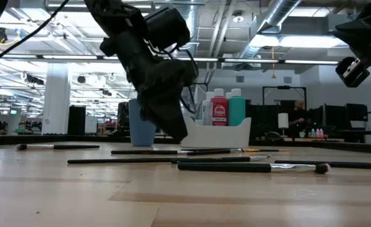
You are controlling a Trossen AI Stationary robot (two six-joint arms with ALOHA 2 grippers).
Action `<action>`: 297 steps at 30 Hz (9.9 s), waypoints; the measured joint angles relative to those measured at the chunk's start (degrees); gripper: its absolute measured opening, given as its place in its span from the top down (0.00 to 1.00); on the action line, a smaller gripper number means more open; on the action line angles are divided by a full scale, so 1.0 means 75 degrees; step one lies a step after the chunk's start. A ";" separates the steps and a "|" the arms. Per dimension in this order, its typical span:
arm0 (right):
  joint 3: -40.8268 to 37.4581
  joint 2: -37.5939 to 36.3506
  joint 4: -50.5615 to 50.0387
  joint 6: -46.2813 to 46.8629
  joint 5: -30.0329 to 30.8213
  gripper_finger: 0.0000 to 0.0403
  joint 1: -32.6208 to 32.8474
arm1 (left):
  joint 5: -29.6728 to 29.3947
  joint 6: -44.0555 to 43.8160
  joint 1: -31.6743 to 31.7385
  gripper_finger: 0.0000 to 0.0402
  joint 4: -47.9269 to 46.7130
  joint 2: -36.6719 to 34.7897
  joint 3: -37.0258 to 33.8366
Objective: Pick & Place Paint Supplies
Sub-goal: Put the silver and black paint brush into the blue cup
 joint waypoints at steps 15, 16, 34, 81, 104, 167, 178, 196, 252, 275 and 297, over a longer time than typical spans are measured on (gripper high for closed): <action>-0.0002 0.0000 -0.0009 0.0000 0.0000 0.94 -0.0001 | -0.0523 0.1151 0.0096 0.67 0.0029 0.0234 0.0000; -0.0003 0.0000 -0.0009 0.0000 0.0000 0.94 -0.0001 | -0.0503 0.1217 0.0097 0.67 0.0029 0.0234 0.0000; -0.0001 0.0000 -0.0012 0.0000 0.0000 0.94 -0.0003 | -0.0535 0.1539 0.0119 0.67 0.0151 0.0234 -0.0003; -0.0001 0.0000 0.0012 0.0001 0.0000 0.94 -0.0003 | -0.2740 0.1010 0.0476 1.00 0.0769 -0.2388 0.0135; -0.0002 0.0050 -0.0008 0.0003 -0.0003 0.94 0.0000 | -0.2620 0.2104 0.3415 1.00 0.9090 -0.4349 -0.4433; -0.0003 0.0047 0.0011 0.0003 -0.0003 0.94 0.0000 | -0.0462 0.1766 0.1116 0.64 0.1808 0.0245 0.0652; 0.0000 0.0047 0.0009 0.0001 -0.0003 0.94 0.0000 | -0.0540 0.1959 0.1008 0.69 0.1822 0.0398 0.0355; 0.0000 0.0047 0.0012 0.0003 -0.0003 0.94 0.0000 | -0.1192 0.1347 0.0458 0.66 0.2133 0.1676 0.1348; -0.0002 0.0050 -0.0012 0.0000 -0.0003 0.94 -0.0001 | -0.1528 0.0209 0.0344 1.00 0.1698 0.1003 0.1818; -0.0001 0.0050 -0.0011 0.0002 -0.0003 0.94 -0.0001 | -0.2082 0.1536 0.1435 1.00 0.3855 -0.2807 0.0644; -0.0001 0.0050 -0.0002 0.0002 -0.0003 0.94 -0.0003 | -0.2185 0.2004 0.3831 0.99 1.0009 -0.4272 -0.4849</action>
